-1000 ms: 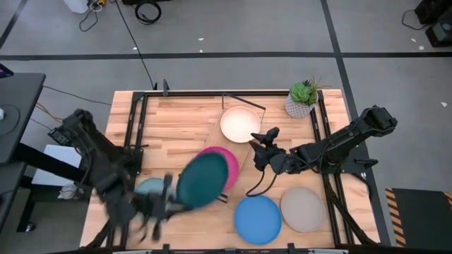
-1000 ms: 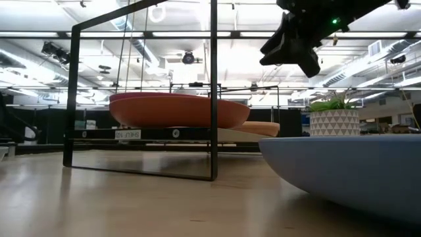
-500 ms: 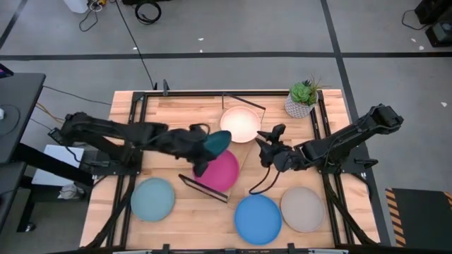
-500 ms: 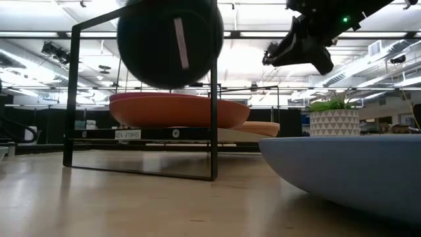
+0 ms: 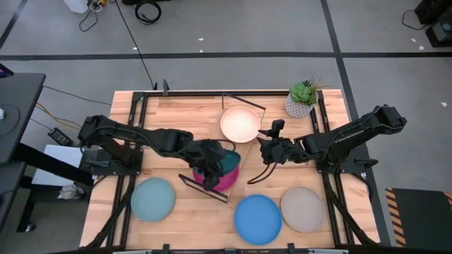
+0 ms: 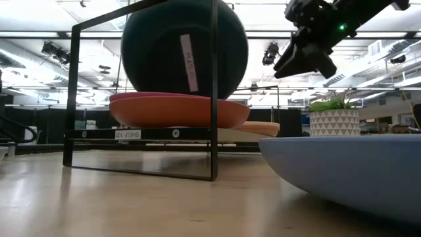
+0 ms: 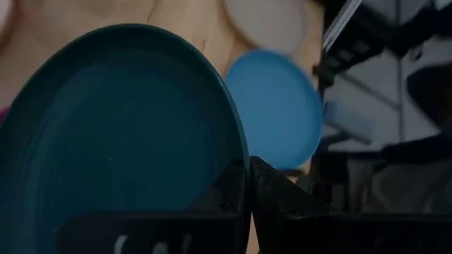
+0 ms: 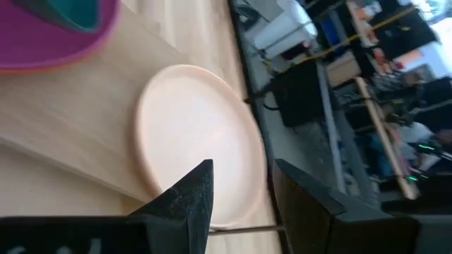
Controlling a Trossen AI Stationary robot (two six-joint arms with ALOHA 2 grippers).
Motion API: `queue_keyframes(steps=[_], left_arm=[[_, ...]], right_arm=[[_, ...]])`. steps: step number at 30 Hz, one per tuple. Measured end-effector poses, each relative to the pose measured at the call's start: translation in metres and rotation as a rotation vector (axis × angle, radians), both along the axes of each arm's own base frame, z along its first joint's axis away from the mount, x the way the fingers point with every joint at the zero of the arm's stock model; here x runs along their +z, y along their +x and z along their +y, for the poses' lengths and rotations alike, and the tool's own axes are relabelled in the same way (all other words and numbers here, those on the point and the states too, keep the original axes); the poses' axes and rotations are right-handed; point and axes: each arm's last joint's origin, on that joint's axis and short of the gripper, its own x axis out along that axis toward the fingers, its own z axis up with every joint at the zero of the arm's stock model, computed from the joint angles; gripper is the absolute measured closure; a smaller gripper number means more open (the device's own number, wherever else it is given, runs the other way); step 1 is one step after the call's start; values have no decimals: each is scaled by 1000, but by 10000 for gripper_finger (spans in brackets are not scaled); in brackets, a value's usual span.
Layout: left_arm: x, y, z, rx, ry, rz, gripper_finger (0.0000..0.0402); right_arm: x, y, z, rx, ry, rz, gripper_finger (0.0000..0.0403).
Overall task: Place and stack plates onto a shelf
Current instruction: Stack the dark green plate on top of the pink plate on the shelf, then stack the light blue plate on top of the white plate on the shelf
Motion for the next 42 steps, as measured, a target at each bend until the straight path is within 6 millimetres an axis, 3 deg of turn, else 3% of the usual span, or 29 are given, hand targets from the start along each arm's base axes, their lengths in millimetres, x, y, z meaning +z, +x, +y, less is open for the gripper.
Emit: queue_keyframes(steps=[8,13,17,21,26,31,36,42], left_arm=[[-19,4,-3,-64,76,94,362],[-18,4,-2,-96,107,74,311],[-15,4,-1,-92,110,69,264],[5,4,-6,-163,168,17,246],[32,-10,-45,-410,360,-112,252],[39,-36,-98,-584,457,-200,259],[31,-61,-129,-466,389,-74,260],[-8,-99,-159,-230,284,128,260]], right_arm=[[0,2,2,50,56,-7,250],[1,2,2,56,59,-16,250],[0,3,2,68,72,-15,250],[-1,3,3,119,122,-5,250],[-1,4,4,146,145,3,250],[-1,3,4,136,135,4,250],[-1,3,4,130,135,-1,250],[-1,4,4,128,140,-11,250]])
